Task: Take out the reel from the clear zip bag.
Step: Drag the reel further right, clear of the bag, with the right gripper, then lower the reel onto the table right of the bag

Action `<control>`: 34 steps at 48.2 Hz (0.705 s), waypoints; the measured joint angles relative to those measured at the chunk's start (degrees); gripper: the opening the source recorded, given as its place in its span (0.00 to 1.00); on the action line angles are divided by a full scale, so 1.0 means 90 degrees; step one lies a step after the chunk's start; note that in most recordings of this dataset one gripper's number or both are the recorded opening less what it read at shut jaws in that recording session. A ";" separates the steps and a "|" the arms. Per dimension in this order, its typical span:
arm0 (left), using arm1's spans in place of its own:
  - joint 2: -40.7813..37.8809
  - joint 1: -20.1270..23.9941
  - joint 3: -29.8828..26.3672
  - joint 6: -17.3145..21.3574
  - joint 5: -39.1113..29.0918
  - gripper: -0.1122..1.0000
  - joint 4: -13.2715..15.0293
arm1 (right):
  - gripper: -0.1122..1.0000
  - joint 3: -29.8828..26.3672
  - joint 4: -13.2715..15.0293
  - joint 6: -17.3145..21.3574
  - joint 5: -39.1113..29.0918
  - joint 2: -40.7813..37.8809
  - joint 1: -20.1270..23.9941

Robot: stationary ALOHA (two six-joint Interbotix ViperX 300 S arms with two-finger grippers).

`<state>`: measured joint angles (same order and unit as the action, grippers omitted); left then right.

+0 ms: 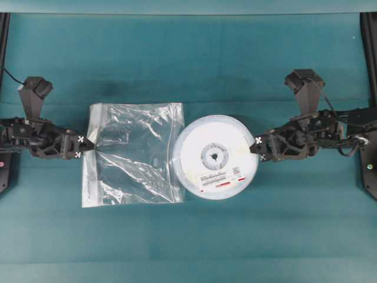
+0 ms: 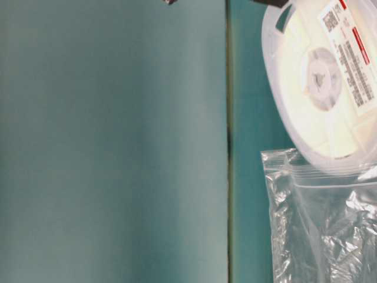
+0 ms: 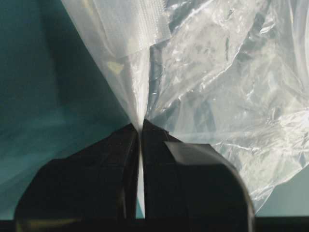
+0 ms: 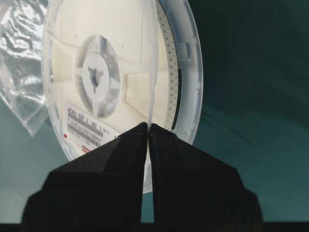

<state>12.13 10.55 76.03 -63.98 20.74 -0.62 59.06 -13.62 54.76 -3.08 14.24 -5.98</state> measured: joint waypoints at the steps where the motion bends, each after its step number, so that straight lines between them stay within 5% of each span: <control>1: 0.0000 0.0000 -0.0010 0.0000 0.0000 0.11 0.0000 | 0.15 0.0010 0.0010 0.0000 0.0000 0.0010 0.0000; 34: 0.0000 0.0000 -0.0010 0.0010 0.0000 0.11 0.0000 | 0.15 0.0459 0.0010 0.0000 -0.0059 0.0459 -0.0195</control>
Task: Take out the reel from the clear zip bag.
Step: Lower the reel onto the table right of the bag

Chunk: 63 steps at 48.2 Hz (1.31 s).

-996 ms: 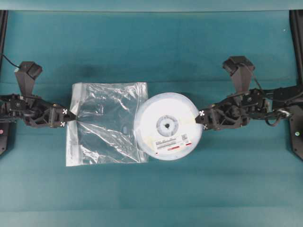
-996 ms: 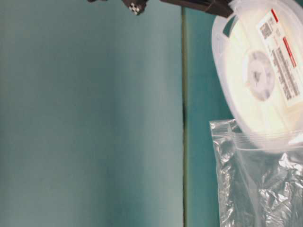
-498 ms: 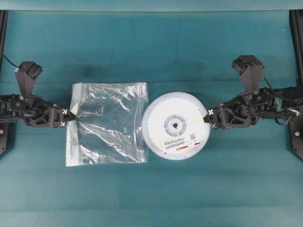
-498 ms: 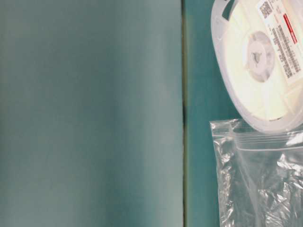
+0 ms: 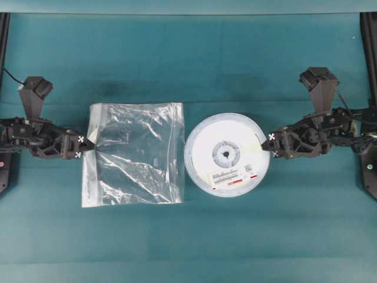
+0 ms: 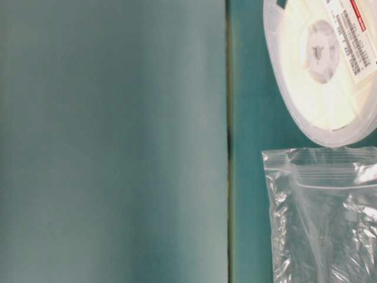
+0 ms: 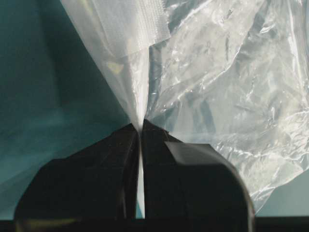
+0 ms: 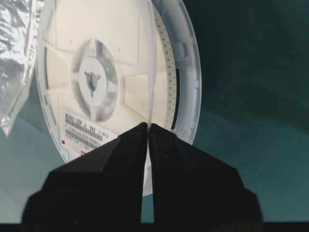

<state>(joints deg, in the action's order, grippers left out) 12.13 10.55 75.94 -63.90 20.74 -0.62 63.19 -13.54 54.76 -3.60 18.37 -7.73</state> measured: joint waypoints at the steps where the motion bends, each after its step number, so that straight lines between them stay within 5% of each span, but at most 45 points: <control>1: 0.0000 0.0000 0.0000 -0.0010 0.0000 0.11 -0.0010 | 0.15 0.0010 0.0000 0.0000 0.0000 0.0010 0.0010; 63: -0.0020 0.0000 -0.0127 0.0020 -0.0127 0.11 -0.0010 | 0.15 0.0078 -0.0010 0.0000 -0.0293 -0.0010 -0.0029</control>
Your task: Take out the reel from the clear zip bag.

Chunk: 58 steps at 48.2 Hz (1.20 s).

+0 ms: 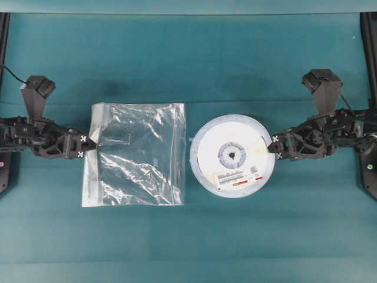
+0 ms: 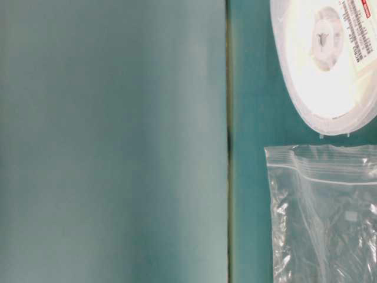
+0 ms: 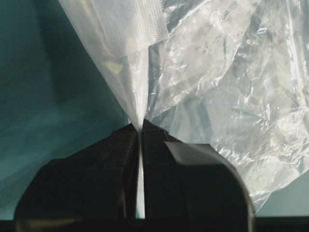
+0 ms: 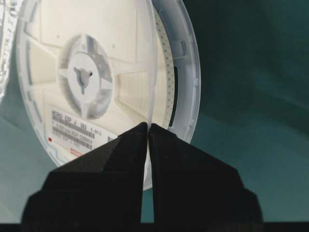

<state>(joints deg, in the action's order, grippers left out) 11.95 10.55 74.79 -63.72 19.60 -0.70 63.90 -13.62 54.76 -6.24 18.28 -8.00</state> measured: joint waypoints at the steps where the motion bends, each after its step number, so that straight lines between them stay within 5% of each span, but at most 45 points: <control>1: 0.0000 0.0000 0.0000 -0.0010 0.0000 0.11 0.0010 | 0.15 0.0000 0.0000 0.0000 0.0000 -0.0020 0.0000; 7: 0.0000 0.0010 0.0000 -0.0010 0.0000 0.11 0.0010 | 0.22 -0.0029 0.0000 0.0000 0.0029 -0.0186 0.0000; 17: -0.0010 0.0000 -0.0010 0.0000 0.0000 0.11 0.0010 | 0.63 -0.0244 0.0000 0.0000 0.0020 -0.0459 0.0000; 22: 0.0000 0.0000 0.0000 0.0000 0.0000 0.11 0.0000 | 0.75 -0.0283 0.0000 0.0000 -0.0029 -0.0498 0.0000; 51: 0.0029 0.0000 0.0000 0.0117 -0.0205 0.11 -0.0029 | 0.76 -0.0391 0.0039 0.0000 -0.0117 -0.0479 0.0020; 58: 0.0137 0.0000 -0.0010 0.0332 -0.0244 0.18 -0.0049 | 0.76 -0.0459 0.0117 0.0000 -0.0098 -0.0420 0.0020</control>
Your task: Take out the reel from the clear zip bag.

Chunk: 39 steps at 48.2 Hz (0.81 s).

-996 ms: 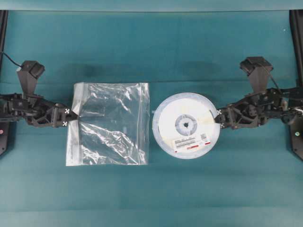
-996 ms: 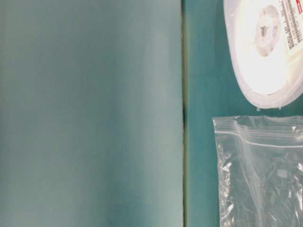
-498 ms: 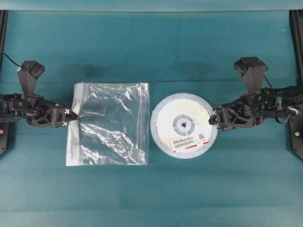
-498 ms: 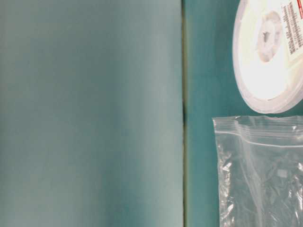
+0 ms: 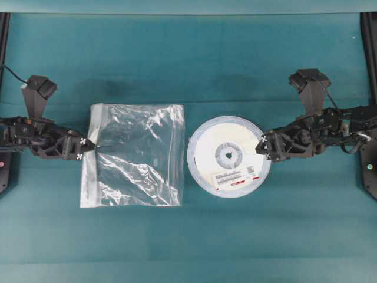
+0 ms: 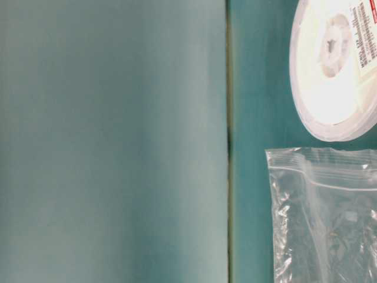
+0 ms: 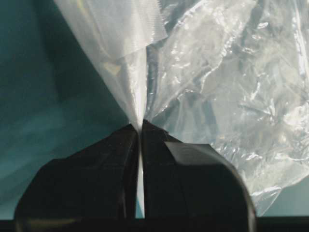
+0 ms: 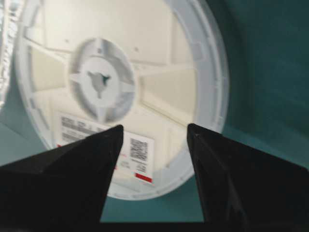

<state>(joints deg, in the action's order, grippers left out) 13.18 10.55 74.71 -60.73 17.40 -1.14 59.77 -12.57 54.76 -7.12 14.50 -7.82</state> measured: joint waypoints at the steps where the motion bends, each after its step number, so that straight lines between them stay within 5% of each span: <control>1: 0.0029 0.0000 0.0000 0.0010 -0.0010 0.21 0.0000 | 0.76 -0.0010 0.0010 0.0000 0.0000 0.0010 0.0000; 17: 0.0391 0.0000 -0.0020 0.0039 -0.0508 0.92 0.0000 | 0.76 -0.0039 0.0049 0.0000 0.0000 0.0049 0.0010; 31: 0.0879 0.0000 -0.0020 0.0283 -0.0986 0.92 0.0000 | 0.76 -0.0039 0.0117 -0.0146 0.0371 0.0264 0.0010; 39: 0.1289 0.0000 -0.0166 0.1113 -0.1494 0.92 0.0000 | 0.76 -0.0088 0.0254 -0.0566 0.0625 0.0498 0.0020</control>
<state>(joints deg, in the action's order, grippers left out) 24.79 10.55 73.21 -50.71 3.96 -1.14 58.97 -10.28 49.66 -1.49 18.98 -7.65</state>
